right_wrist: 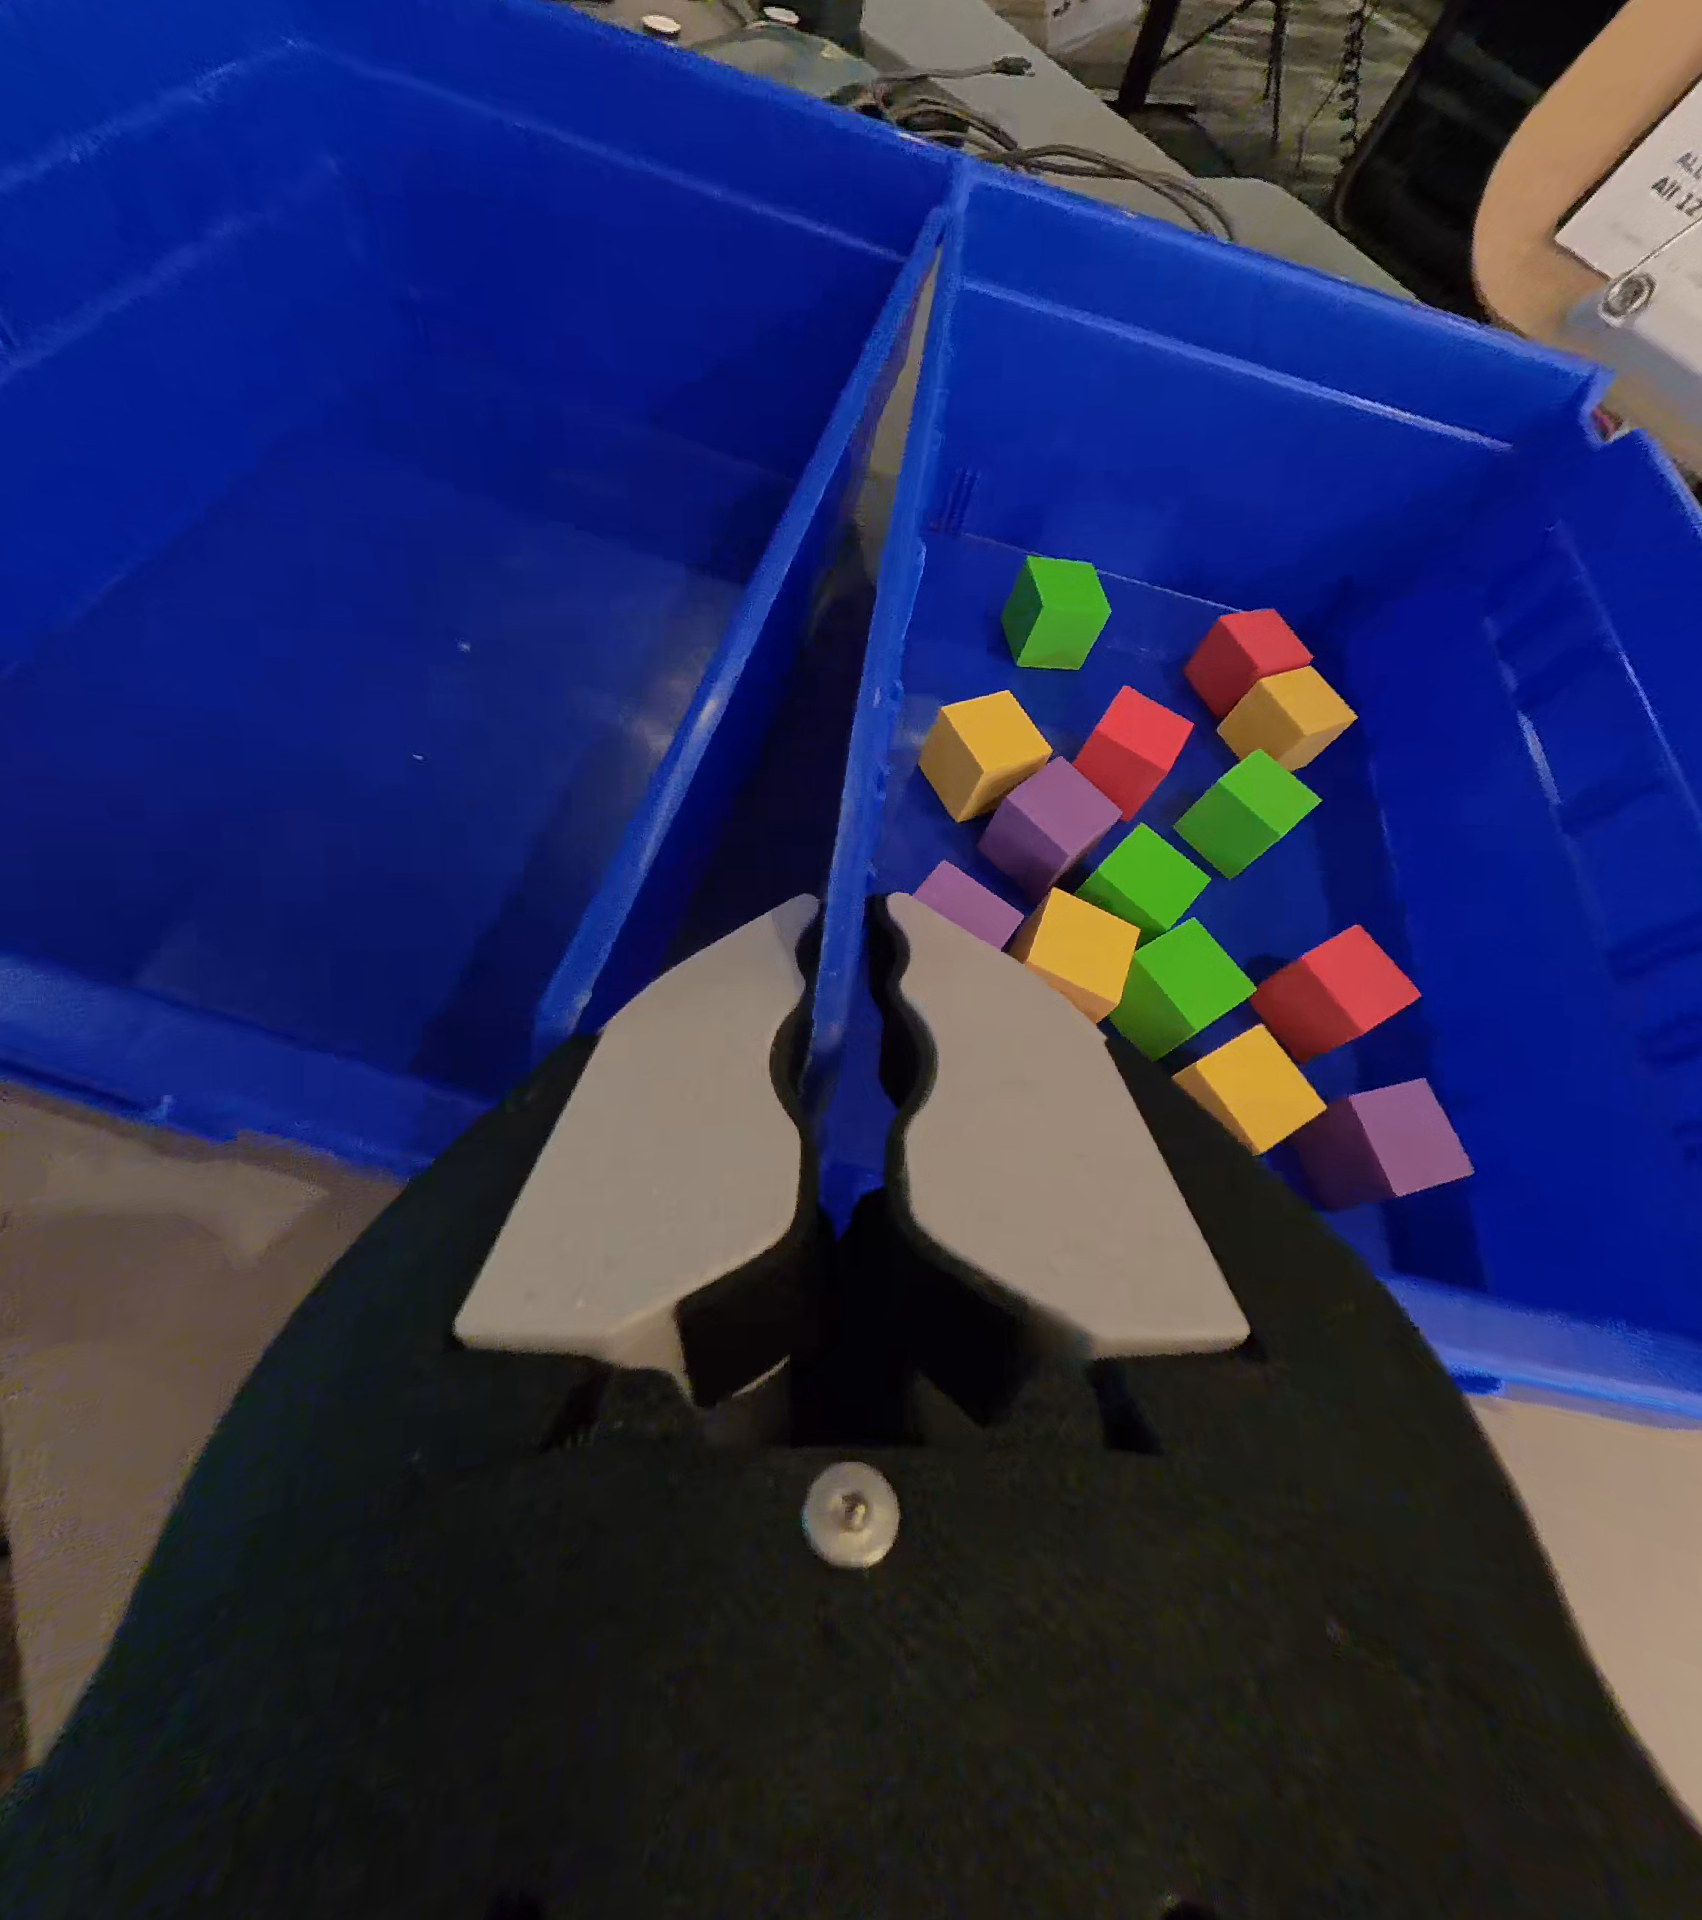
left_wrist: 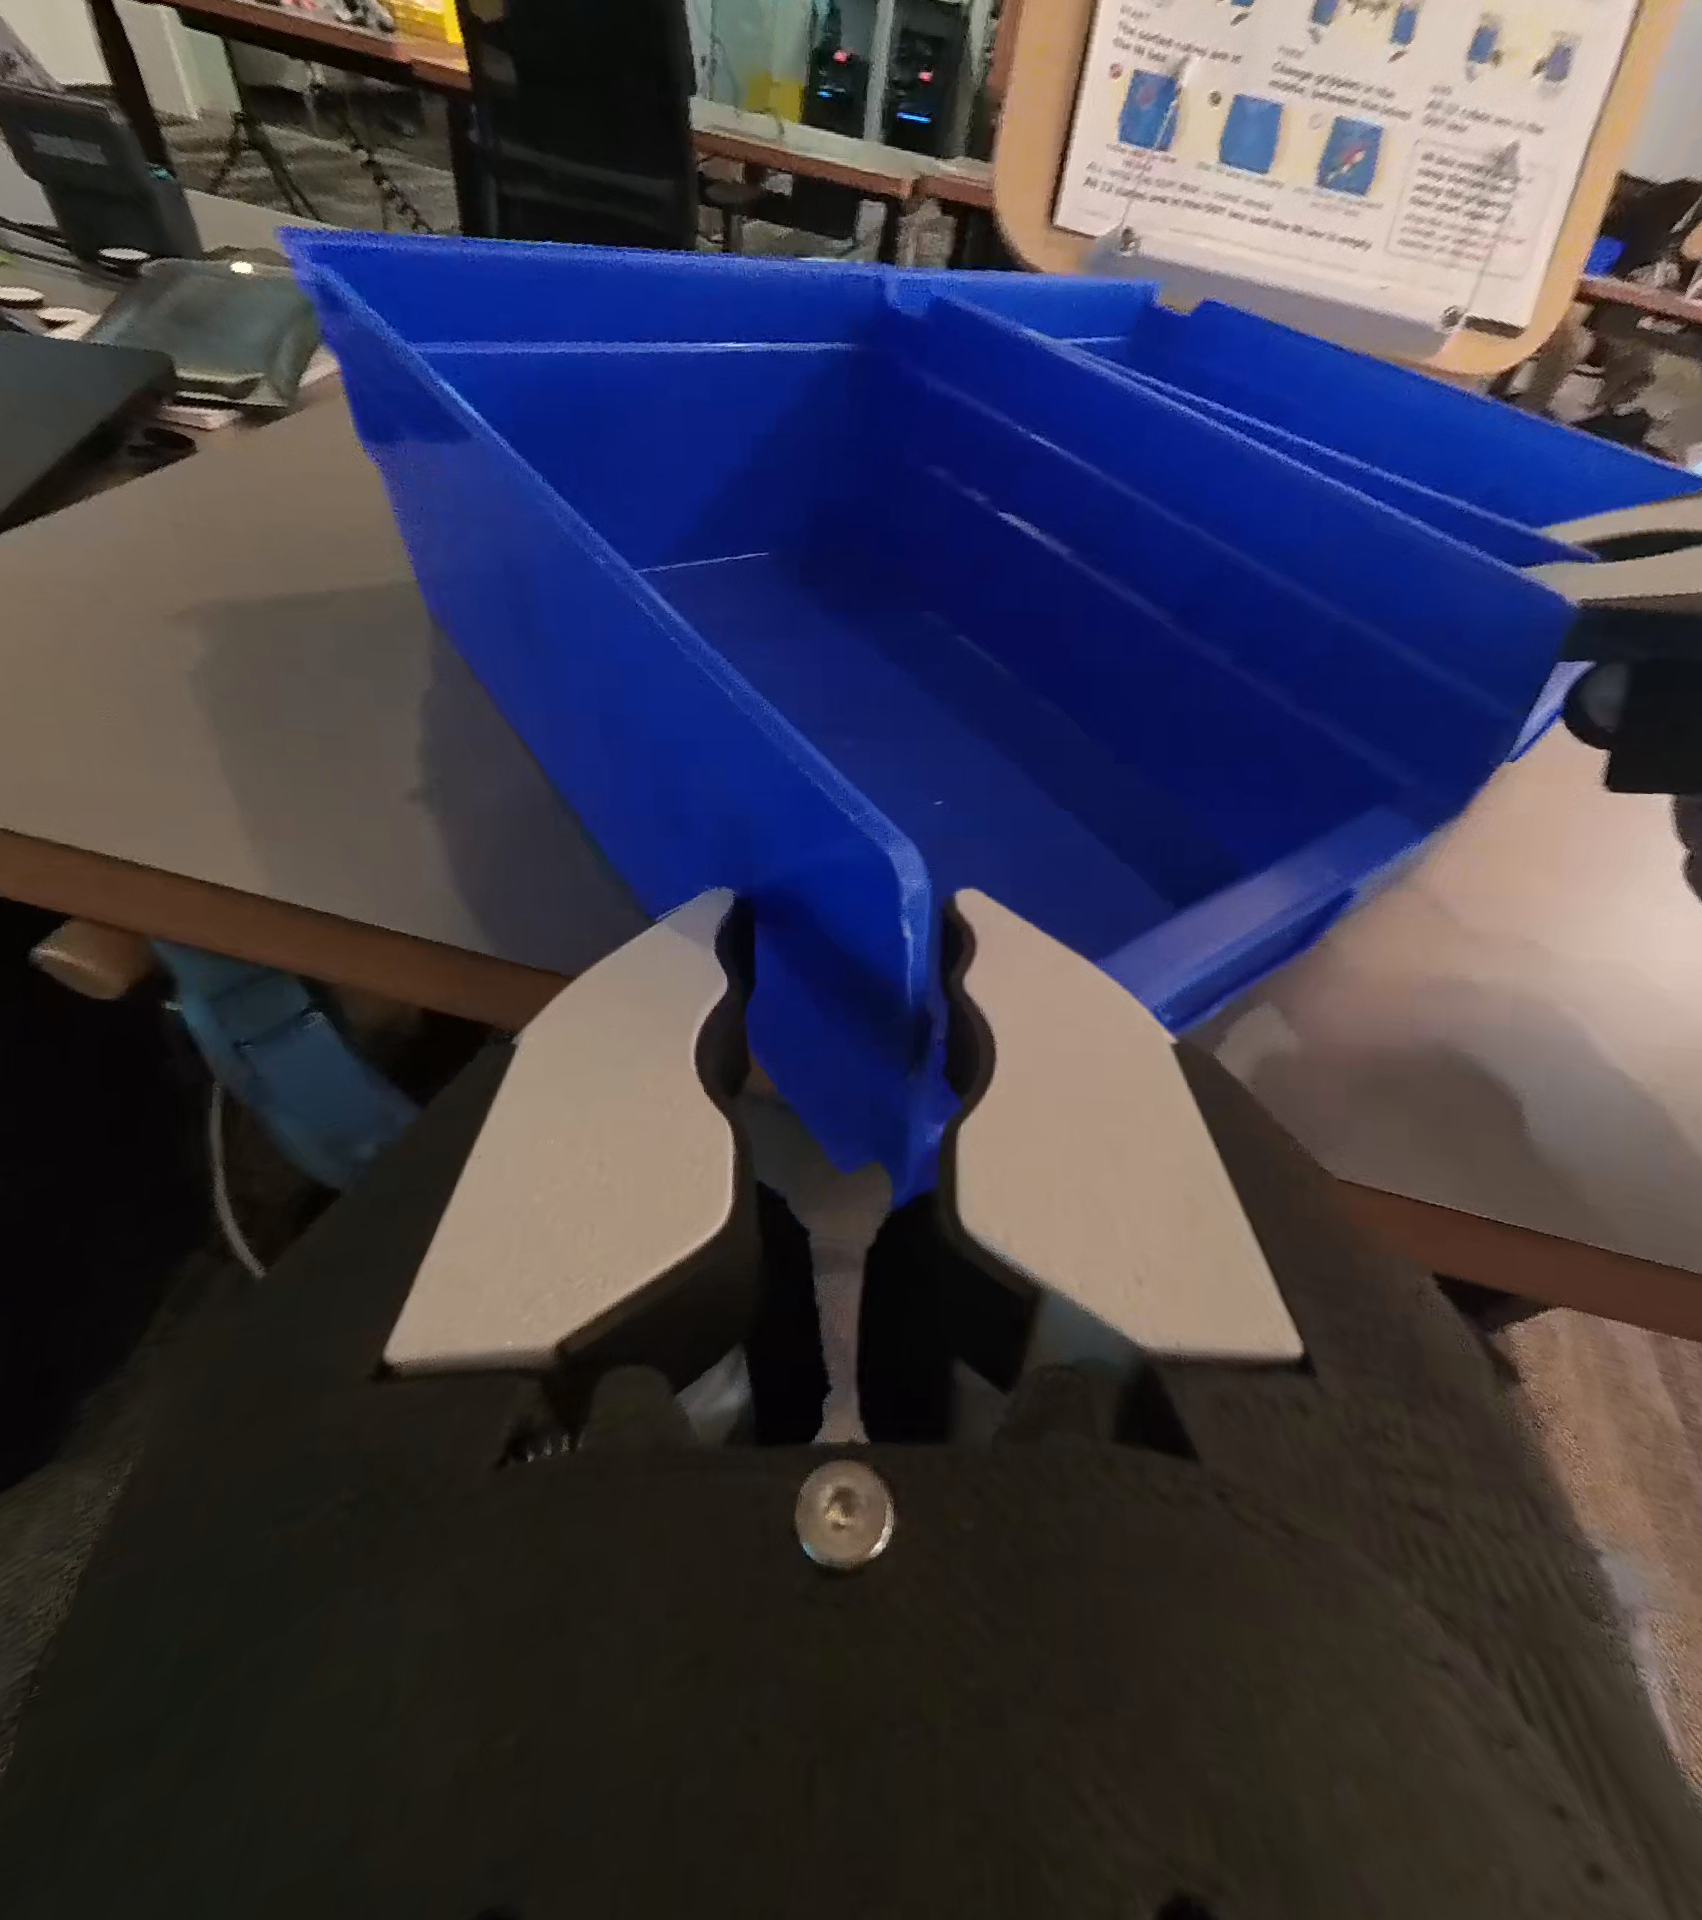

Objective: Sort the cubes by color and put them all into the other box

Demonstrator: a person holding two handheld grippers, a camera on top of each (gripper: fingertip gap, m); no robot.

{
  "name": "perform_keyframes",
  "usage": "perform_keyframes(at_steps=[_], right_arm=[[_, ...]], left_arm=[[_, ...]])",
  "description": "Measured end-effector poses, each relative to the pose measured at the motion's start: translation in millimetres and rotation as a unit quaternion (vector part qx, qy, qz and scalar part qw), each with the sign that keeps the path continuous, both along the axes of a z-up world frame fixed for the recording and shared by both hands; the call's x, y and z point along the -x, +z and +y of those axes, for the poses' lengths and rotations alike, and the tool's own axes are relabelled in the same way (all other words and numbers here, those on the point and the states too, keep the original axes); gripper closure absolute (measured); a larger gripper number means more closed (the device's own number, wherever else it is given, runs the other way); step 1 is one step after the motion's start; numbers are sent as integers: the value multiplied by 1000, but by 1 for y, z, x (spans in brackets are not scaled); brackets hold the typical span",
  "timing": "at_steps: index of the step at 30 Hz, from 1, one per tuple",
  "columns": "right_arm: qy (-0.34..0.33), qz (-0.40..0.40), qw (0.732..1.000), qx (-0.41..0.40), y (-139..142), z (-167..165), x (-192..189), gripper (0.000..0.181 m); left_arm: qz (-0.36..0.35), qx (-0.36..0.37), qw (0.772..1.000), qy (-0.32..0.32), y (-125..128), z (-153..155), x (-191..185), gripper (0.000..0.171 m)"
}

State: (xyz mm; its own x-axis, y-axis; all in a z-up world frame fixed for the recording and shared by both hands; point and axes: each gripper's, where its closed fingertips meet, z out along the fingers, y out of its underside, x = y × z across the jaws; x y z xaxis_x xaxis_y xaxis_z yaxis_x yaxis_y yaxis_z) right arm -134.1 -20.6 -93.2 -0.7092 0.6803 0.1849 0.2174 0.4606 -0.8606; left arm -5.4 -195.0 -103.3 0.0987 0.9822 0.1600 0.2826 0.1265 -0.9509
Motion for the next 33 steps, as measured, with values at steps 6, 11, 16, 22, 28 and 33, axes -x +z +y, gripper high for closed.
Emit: perform_keyframes(at_steps=[6, 11, 16, 22, 28, 33], right_arm=[[1, -6, 1000, 28, 8, 18, 8, 163], [-20, 41, 997, 57, 42, 29, -2, 147], [-23, 40, 995, 88, 61, 18, -53, 157], [-56, 5, 996, 65, 26, -4, -51, 158], [-59, -33, 995, 74, 5, -14, -40, 177], [-29, -31, 997, 59, 4, -14, -47, 177]], left_arm=[[12, -22, 999, -39, 10, 7, -3, 136], [30, -57, 995, -76, 32, 4, -17, 119], [86, -46, 993, -65, 91, -32, -13, 116], [78, 24, 996, 22, 121, -142, 71, 117], [-9, -43, 999, -11, 80, -187, 191, 116], [-61, -187, 972, -131, 65, -146, 233, 116]])
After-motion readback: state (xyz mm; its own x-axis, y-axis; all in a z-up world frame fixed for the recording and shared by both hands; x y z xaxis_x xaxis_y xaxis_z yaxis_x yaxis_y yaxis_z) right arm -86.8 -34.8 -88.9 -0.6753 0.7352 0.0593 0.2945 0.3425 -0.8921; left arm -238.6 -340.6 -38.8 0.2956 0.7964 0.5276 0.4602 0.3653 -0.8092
